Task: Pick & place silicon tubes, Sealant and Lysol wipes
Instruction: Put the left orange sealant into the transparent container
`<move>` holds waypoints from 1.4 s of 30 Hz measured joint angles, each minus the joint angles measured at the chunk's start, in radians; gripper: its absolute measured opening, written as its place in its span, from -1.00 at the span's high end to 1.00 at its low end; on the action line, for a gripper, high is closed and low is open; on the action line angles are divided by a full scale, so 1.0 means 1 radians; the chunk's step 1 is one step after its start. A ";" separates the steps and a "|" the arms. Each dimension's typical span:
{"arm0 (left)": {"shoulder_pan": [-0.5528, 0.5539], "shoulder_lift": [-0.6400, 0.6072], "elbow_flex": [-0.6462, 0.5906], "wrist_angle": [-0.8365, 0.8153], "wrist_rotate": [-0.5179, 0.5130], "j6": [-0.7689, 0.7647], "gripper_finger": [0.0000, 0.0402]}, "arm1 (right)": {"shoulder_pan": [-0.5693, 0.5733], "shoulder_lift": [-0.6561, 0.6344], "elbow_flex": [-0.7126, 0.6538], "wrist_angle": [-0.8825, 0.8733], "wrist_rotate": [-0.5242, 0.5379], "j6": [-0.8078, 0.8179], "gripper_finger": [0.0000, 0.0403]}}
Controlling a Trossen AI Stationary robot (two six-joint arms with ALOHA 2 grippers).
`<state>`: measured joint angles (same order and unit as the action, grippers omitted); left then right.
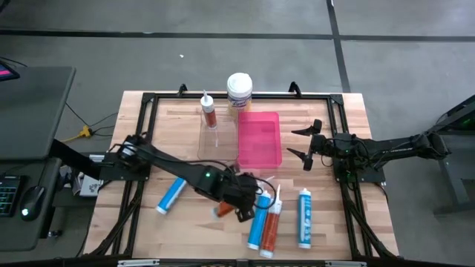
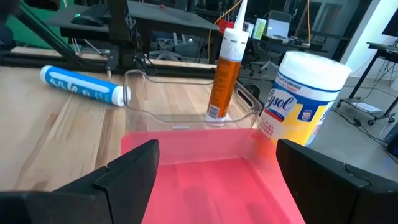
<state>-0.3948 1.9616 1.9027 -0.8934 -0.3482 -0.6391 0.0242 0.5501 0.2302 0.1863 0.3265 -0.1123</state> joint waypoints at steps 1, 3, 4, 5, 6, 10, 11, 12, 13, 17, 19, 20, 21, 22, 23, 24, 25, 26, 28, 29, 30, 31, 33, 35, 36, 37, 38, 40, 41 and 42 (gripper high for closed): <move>-0.001 -0.011 0.001 0.009 -0.026 0.001 0.04 | 0.000 0.000 0.000 -0.002 0.000 0.000 -0.59; -0.001 -0.036 0.001 -0.036 -0.077 0.001 0.04 | 0.000 0.000 0.000 -0.011 0.000 0.000 -0.59; -0.002 -0.050 0.000 -0.043 -0.110 -0.010 0.04 | 0.000 0.000 0.000 -0.009 0.000 0.000 -0.59; -0.007 -0.063 0.000 -0.045 -0.145 -0.027 0.04 | 0.000 -0.001 0.000 -0.007 0.000 0.000 -0.59; -0.011 -0.076 0.000 -0.060 -0.185 -0.043 0.04 | 0.000 -0.001 0.000 -0.008 0.000 0.000 -0.59; -0.023 -0.133 0.000 -0.149 -0.356 -0.098 0.04 | 0.000 -0.001 0.000 -0.004 0.000 0.000 -0.59; -0.030 -0.148 0.000 -0.178 -0.403 -0.121 0.04 | 0.000 -0.001 0.000 -0.007 0.000 0.000 -0.59; -0.032 -0.162 0.000 -0.212 -0.453 -0.147 0.04 | 0.000 -0.001 0.000 -0.010 0.000 0.000 -0.59; -0.035 -0.175 0.000 -0.238 -0.502 -0.181 0.04 | 0.000 -0.001 0.000 -0.008 0.000 0.000 -0.59; -0.059 -0.226 0.000 -0.394 -0.688 -0.362 0.04 | 0.000 -0.001 0.000 -0.009 0.000 0.000 -0.59; -0.061 -0.244 0.002 -0.456 -0.776 -0.462 0.04 | 0.000 -0.001 0.000 -0.008 0.000 0.000 -0.59; -0.067 -0.253 0.001 -0.498 -0.802 -0.510 0.05 | 0.000 -0.001 0.000 -0.009 0.000 0.000 -0.59; -0.071 -0.265 -0.001 -0.538 -0.823 -0.553 0.05 | 0.000 -0.001 0.000 -0.009 0.000 0.000 -0.59; -0.070 -0.273 -0.002 -0.559 -0.851 -0.586 0.05 | 0.000 -0.001 0.000 -0.008 0.000 0.000 -0.59; -0.070 -0.277 0.001 -0.566 -0.882 -0.611 0.05 | 0.000 -0.001 0.000 -0.005 0.000 0.000 -0.59; -0.070 -0.278 0.003 -0.577 -0.916 -0.629 0.05 | 0.000 -0.001 0.000 -0.005 0.000 0.000 -0.59; -0.070 -0.281 0.002 -0.601 -0.942 -0.650 0.05 | 0.000 -0.001 0.000 -0.007 0.000 0.000 -0.59; -0.070 -0.282 0.000 -0.634 -0.953 -0.677 0.05 | 0.000 -0.001 0.000 -0.009 0.000 0.000 -0.59; -0.062 -0.285 0.000 -0.679 -0.987 -0.752 0.05 | 0.000 -0.001 0.000 -0.008 0.000 0.000 -0.59; -0.053 -0.288 -0.009 -0.674 -1.005 -0.775 0.05 | 0.000 -0.001 0.000 -0.009 0.000 0.000 -0.59; -0.045 -0.292 -0.029 -0.663 -1.021 -0.788 0.05 | 0.000 -0.001 0.000 -0.009 0.000 0.000 -0.59; -0.035 -0.292 -0.047 -0.673 -1.025 -0.807 0.05 | 0.000 -0.001 0.000 -0.009 0.000 0.000 -0.59; -0.015 -0.286 -0.095 -0.675 -1.018 -0.867 0.05 | 0.000 -0.001 0.000 -0.007 0.000 0.000 -0.59; 0.007 -0.285 -0.151 -0.676 -1.023 -0.924 0.05 | 0.000 -0.001 0.000 -0.005 0.000 0.000 -0.59; 0.019 -0.290 -0.183 -0.678 -1.028 -0.951 0.05 | 0.000 -0.001 0.000 -0.006 0.000 0.000 -0.59; 0.030 -0.298 -0.215 -0.677 -1.028 -0.981 0.05 | 0.000 -0.001 0.000 -0.006 0.000 0.000 -0.59; 0.042 -0.304 -0.245 -0.676 -1.027 -1.009 0.05 | 0.000 -0.001 0.000 -0.006 0.000 0.000 -0.59; 0.069 -0.309 -0.297 -0.680 -1.031 -1.067 0.05 | 0.000 -0.001 0.000 -0.008 0.000 0.000 -0.59; 0.081 -0.309 -0.320 -0.677 -1.033 -1.102 0.05 | 0.000 -0.001 0.000 -0.008 0.000 0.000 -0.59; 0.093 -0.309 -0.340 -0.676 -1.035 -1.132 0.05 | 0.000 -0.001 0.000 -0.008 0.000 0.000 -0.59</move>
<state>-0.3017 1.6529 1.5629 -1.5696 -1.3830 -1.7712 0.0242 0.5494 0.2304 0.1787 0.3265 -0.1124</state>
